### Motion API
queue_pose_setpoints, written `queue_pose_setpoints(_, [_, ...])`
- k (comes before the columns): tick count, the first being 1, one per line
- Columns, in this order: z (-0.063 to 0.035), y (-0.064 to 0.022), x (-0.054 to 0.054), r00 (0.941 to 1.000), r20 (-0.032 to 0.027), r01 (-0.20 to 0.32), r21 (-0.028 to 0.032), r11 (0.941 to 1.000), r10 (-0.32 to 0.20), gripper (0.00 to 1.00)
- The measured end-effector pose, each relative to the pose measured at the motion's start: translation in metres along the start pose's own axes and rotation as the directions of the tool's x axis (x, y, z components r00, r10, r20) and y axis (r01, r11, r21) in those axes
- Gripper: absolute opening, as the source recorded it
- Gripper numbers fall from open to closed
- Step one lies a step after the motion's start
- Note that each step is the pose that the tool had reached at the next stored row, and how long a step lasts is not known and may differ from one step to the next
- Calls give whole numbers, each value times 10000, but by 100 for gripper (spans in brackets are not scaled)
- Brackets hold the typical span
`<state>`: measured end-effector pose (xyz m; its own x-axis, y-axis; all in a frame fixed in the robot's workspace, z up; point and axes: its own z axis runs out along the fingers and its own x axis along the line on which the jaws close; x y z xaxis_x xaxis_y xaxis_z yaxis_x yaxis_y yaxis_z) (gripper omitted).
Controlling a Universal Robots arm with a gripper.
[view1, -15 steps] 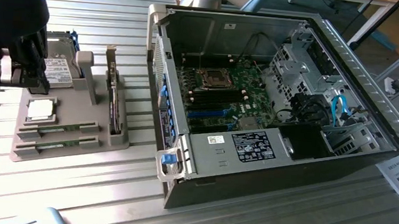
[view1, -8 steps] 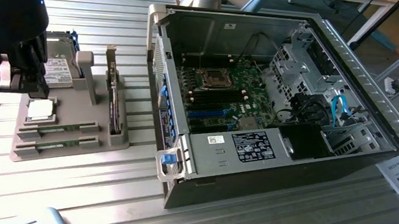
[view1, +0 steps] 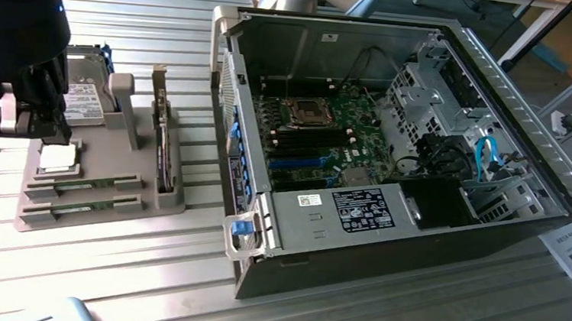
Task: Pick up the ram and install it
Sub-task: 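Pick up the ram and move it above insertion slot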
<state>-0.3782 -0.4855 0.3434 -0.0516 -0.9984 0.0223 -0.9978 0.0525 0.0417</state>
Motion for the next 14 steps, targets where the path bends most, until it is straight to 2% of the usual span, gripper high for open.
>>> queue_pose_setpoints(7, [1, 0, 3, 10000, 1, 0, 2, 10000, 0, 11])
queue_pose_setpoints(8, [0, 0, 4, 10000, 0, 0, 0, 10000, 0, 17])
queue_pose_setpoints(9, [0, 0, 4, 10000, 0, 0, 0, 10000, 0, 17])
queue_pose_setpoints(10, [0, 0, 4, 10000, 0, 0, 0, 10000, 0, 24])
queue_pose_setpoints(14, [0, 0, 4, 10000, 1, 0, 0, 10000, 0, 24])
